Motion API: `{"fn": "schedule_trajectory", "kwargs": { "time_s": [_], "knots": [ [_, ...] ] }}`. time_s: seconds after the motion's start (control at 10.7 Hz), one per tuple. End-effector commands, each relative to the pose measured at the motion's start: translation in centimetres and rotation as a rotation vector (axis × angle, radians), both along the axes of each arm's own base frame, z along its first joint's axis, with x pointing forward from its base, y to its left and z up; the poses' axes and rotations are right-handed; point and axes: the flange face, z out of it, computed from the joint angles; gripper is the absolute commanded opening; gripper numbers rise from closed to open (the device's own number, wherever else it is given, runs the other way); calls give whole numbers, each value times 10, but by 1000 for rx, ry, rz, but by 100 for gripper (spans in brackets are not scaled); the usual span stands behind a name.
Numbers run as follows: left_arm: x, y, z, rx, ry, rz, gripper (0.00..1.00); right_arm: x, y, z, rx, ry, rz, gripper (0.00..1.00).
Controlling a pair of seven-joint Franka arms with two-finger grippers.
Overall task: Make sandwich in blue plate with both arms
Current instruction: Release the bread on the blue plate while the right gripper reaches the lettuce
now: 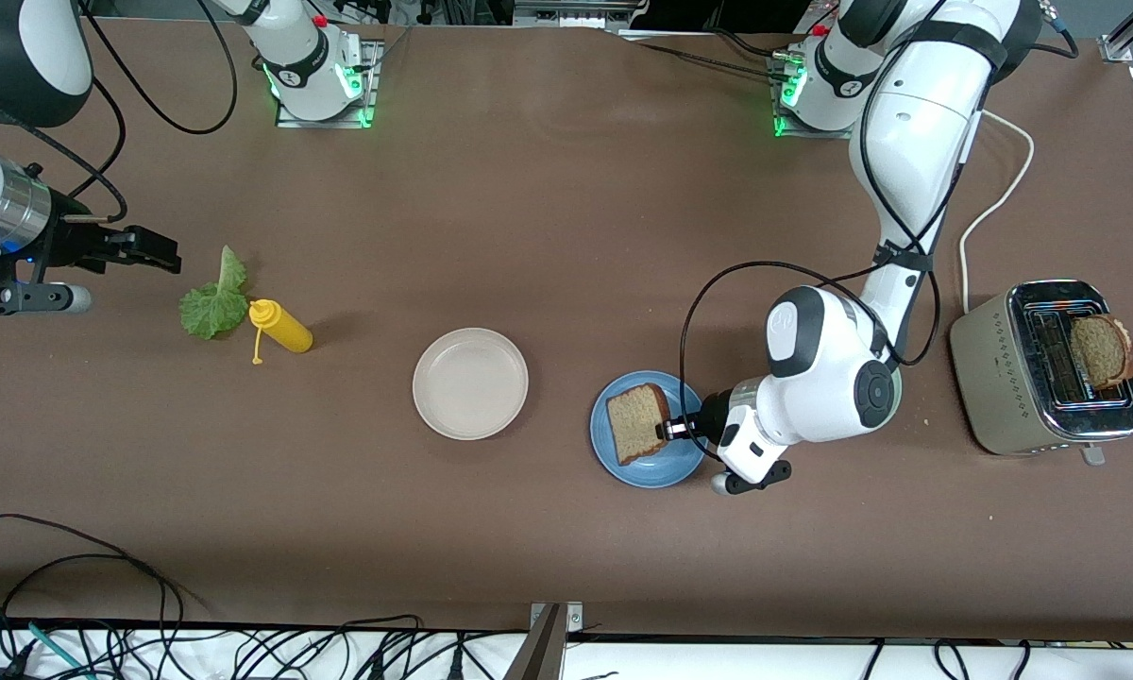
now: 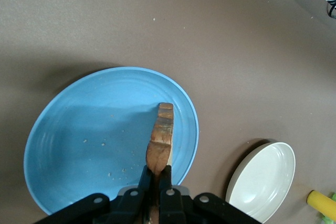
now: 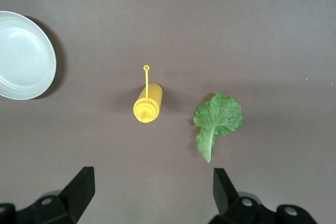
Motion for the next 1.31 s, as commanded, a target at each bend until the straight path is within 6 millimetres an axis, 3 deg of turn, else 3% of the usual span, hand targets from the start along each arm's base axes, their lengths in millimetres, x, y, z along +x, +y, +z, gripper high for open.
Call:
{"fn": "schedule_trajectory", "kwargs": {
  "time_s": [0.0, 0.09, 0.19, 0.37, 0.56, 0.75, 0.94, 1.22],
  "knots": [
    [7, 6, -7, -22, -12, -2, 36, -4, 1, 2, 10, -4, -9, 100],
    [10, 16, -7, -16, -14, 8, 50, -4, 1, 2, 10, -6, -9, 100],
    [18, 38, -6, -17, -14, 39, 65, -4, 0, 2, 10, -6, -11, 100],
    [19, 47, -3, -12, -12, 44, 100, -4, 0, 2, 10, -6, -11, 100],
    [19, 48, -2, -5, -9, 47, 100, -3, -3, 2, 10, -7, -4, 100],
    [17, 52, 2, 68, -7, 56, 100, -1, -26, -8, 9, 15, -23, 100],
    [18, 71, 29, 167, -30, -7, 100, 6, -60, -34, 4, 55, -2, 100],
    [8, 110, 90, 338, -4, -109, 100, 19, -73, -93, -61, 142, 6, 100]
  ]
}}
